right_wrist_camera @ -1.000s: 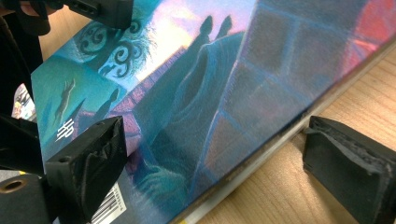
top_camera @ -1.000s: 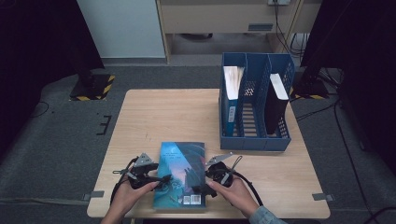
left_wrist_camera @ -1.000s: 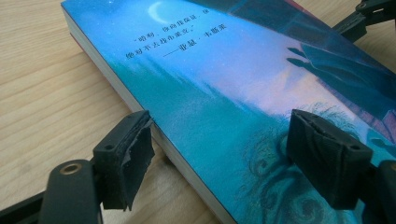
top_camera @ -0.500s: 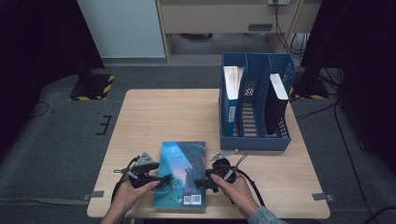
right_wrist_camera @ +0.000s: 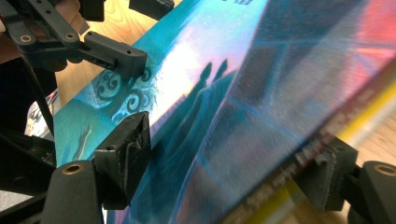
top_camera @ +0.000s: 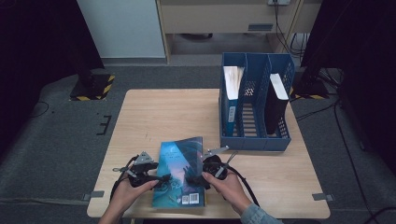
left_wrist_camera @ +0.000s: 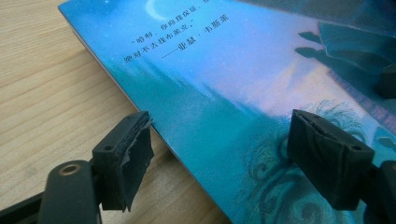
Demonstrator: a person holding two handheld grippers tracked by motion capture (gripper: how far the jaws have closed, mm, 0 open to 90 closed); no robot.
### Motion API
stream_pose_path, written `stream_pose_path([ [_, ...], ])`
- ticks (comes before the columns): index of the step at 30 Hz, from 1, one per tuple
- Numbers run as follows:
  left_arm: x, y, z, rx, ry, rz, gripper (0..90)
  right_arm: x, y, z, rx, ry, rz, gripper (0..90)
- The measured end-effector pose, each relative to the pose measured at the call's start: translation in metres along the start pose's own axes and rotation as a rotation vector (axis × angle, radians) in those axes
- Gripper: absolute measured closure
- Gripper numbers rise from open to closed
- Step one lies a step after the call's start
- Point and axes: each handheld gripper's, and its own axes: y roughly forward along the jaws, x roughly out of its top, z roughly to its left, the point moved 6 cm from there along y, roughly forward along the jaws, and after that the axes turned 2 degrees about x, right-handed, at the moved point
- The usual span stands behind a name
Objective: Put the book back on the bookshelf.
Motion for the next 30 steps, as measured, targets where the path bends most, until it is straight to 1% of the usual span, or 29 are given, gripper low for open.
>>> stream_pose_path([
  [2, 0.000, 0.000, 0.000, 0.004, 0.006, 0.003, 21.4, 0.001, 0.003, 0.001, -0.015, -0.020, 0.015, 26.5],
  [3, 0.000, -0.001, 0.000, 0.012, 0.016, 0.008, 21.4, 0.001, 0.004, 0.002, -0.023, -0.029, 0.020, 26.5],
  [4, 0.000, -0.001, 0.000, 0.012, 0.016, 0.008, 21.3, 0.001, 0.004, 0.002, -0.030, -0.030, 0.024, 26.5],
  [5, 0.001, -0.001, -0.001, 0.019, 0.030, 0.008, 21.1, 0.001, 0.004, 0.003, -0.032, -0.034, 0.025, 26.5],
  [7, 0.001, -0.001, -0.001, 0.023, 0.037, 0.010, 19.7, 0.000, 0.004, 0.003, -0.036, -0.042, 0.021, 26.4],
  [8, 0.002, -0.001, -0.001, 0.037, 0.044, 0.016, 17.9, 0.000, 0.004, 0.003, -0.038, -0.044, 0.023, 26.4],
  [11, 0.003, -0.001, 0.001, 0.054, 0.039, 0.016, 15.4, 0.000, 0.005, 0.003, -0.044, -0.044, 0.025, 26.4],
  [15, 0.001, -0.002, 0.004, 0.061, 0.034, 0.028, 10.3, 0.000, 0.005, 0.003, -0.046, -0.048, 0.025, 26.5],
  [17, 0.002, -0.001, 0.005, 0.060, 0.033, 0.029, 9.9, 0.000, 0.005, 0.004, -0.048, -0.049, 0.027, 26.6],
  [20, 0.001, 0.002, 0.005, 0.039, 0.008, 0.030, 8.5, 0.000, 0.005, 0.003, -0.049, -0.052, 0.026, 26.6],
  [21, 0.002, 0.003, 0.004, 0.035, 0.016, 0.032, 7.8, 0.000, 0.005, 0.003, -0.049, -0.051, 0.025, 26.6],
  [24, 0.002, 0.006, 0.004, 0.026, 0.009, 0.034, 6.2, 0.000, 0.005, 0.004, -0.050, -0.051, 0.024, 26.6],
  [25, 0.003, 0.007, 0.004, 0.009, 0.002, 0.036, 6.1, 0.000, 0.005, 0.004, -0.050, -0.051, 0.024, 26.6],
  [26, 0.003, 0.007, 0.004, 0.009, 0.002, 0.036, 5.9, 0.000, 0.005, 0.004, -0.050, -0.051, 0.024, 26.6],
  [30, 0.002, 0.010, 0.006, -0.025, -0.021, 0.044, 5.2, 0.000, 0.005, 0.004, -0.050, -0.050, 0.024, 26.6],
])
